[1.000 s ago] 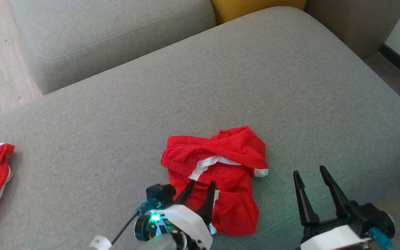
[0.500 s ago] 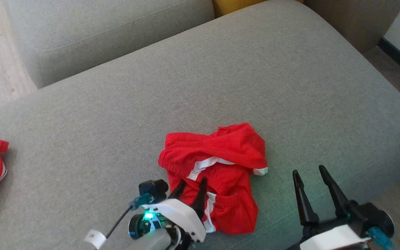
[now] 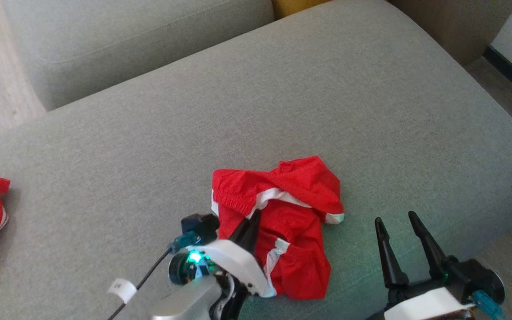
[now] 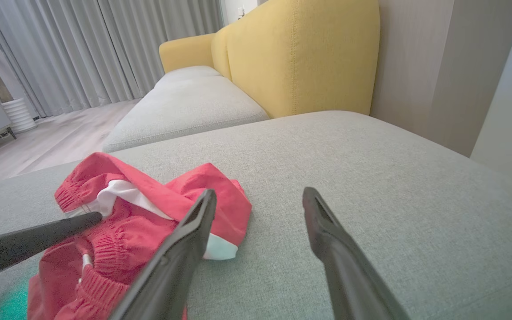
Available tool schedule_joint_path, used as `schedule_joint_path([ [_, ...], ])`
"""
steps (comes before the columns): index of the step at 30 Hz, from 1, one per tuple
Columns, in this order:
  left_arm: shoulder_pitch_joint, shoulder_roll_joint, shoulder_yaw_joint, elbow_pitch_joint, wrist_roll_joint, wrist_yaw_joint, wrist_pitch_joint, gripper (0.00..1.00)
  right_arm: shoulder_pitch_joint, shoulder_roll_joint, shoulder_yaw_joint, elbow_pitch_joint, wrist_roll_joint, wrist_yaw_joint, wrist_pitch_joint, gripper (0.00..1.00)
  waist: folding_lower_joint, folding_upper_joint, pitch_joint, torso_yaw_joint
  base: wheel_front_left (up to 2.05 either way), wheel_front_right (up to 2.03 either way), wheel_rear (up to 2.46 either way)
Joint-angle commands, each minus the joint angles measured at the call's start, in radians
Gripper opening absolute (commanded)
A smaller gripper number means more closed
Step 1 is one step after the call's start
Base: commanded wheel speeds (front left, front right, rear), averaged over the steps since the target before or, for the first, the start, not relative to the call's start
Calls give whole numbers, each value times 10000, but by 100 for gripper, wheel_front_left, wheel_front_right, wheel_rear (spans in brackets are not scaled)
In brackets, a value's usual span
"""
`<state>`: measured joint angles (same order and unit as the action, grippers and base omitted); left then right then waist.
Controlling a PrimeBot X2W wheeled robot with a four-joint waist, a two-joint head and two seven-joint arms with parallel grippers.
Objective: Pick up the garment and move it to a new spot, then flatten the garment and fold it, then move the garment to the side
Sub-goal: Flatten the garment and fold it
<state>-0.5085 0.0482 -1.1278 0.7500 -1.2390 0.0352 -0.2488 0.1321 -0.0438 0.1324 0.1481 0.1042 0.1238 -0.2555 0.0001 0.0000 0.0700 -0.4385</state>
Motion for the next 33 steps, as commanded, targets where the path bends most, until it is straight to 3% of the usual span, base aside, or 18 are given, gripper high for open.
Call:
schedule_joint_path([
  [1, -451, 20, 411, -394, 364, 40, -125, 0, -314, -64, 203, -268, -65, 69, -63, 100, -1, 0, -84, 65, 0, 0, 0],
  [7, -439, 97, 1567, -1684, 2419, 163, -127, 0, -151, -64, 180, -248, 17, 69, -63, 100, -1, 0, -375, 453, 0, 0, 0],
  [12, -682, 879, 2474, -2878, 3610, 244, -128, 0, -37, -64, 219, -230, 66, 69, -63, 100, -1, 0, -522, 847, 0, 0, 0],
  [15, -533, 1230, 2451, -3266, 3610, 8, -4, 0, 29, -64, 295, -173, 85, 69, -63, 100, -1, 0, -565, 1032, 0, 0, 0],
  [17, -39, 1428, 1933, -3099, 3535, -274, 599, 0, -1, -64, 376, -151, 117, 69, -63, 100, -1, 0, -536, 1132, 0, 0, 0],
  [19, 322, 1367, 1695, -2814, 3545, -324, 617, 0, -36, -64, 389, -146, 141, 69, -63, 100, -1, 0, -521, 1178, 0, 0, 0],
  [20, 468, 1285, 1629, -2627, 3588, -268, 533, 20, -47, -64, 370, -143, 156, 69, -63, 100, -1, 0, -515, 1220, 0, 0, 0],
  [21, 468, 1285, 1629, -2627, 3588, -268, 533, 20, -47, -64, 370, -143, 156, 69, -63, 100, -1, 0, -515, 1220, 0, 0, 0],
  [22, 552, 1210, 1526, -2428, 3730, -165, 446, 79, -54, -64, 355, -143, 171, 69, -63, 100, -1, 0, -511, 1259, 0, 0, 0],
  [23, 601, 1119, 1420, -2243, 3911, -37, 352, 100, -53, -64, 350, -143, 184, 69, -63, 100, -1, 0, -515, 1306, 0, 0, 0],
  [27, 829, 679, 1358, -1939, 4161, 276, 77, 100, -36, -64, 291, -126, 185, 69, -63, 100, -1, 0, -548, 1500, 0, 0, 0],
  [33, 1061, 621, 1361, -2380, 4666, 932, -62, 100, -59, -64, 254, -127, 221, 69, -63, 100, -1, 0, -550, 1740, 0, 0, 0],
])
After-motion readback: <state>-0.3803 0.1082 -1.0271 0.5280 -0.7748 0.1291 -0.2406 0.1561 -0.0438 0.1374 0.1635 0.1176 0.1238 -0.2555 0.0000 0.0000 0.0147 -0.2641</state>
